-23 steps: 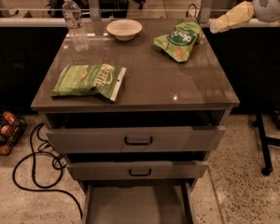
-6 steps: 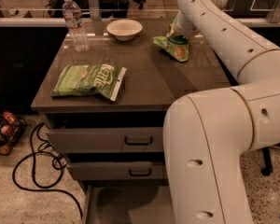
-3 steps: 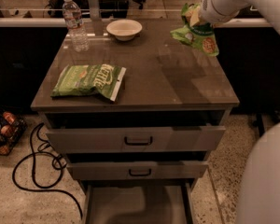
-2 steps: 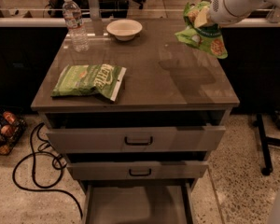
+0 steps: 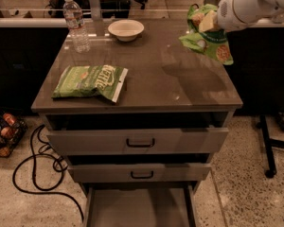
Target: Pick green jalapeno chip bag from top drawer and place on counter
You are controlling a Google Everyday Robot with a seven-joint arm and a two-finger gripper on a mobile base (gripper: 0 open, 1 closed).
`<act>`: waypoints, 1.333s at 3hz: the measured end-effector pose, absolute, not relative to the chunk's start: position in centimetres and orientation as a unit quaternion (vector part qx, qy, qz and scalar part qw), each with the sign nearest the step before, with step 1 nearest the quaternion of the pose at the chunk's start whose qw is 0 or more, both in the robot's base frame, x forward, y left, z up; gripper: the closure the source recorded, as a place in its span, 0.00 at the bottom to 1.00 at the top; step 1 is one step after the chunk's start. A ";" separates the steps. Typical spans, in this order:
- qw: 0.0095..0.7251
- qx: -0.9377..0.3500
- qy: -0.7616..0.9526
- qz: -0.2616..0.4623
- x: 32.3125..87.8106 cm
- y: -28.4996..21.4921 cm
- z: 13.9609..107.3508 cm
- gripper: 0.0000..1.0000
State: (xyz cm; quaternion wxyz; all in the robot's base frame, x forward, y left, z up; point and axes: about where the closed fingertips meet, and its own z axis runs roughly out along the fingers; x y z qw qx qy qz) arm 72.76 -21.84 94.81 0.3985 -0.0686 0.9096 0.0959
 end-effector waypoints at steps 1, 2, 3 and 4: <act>0.411 -0.089 0.895 0.152 67.8 -22.2 94.7 1.00; 0.424 -0.110 0.879 0.190 63.0 -24.5 95.5 1.00; 0.435 -0.147 0.864 0.207 58.2 -27.2 97.1 1.00; 0.429 -0.192 0.861 0.196 54.0 -28.7 96.9 1.00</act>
Offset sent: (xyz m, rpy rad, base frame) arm -0.1595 -0.0694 0.0175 0.1760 -0.1280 0.2447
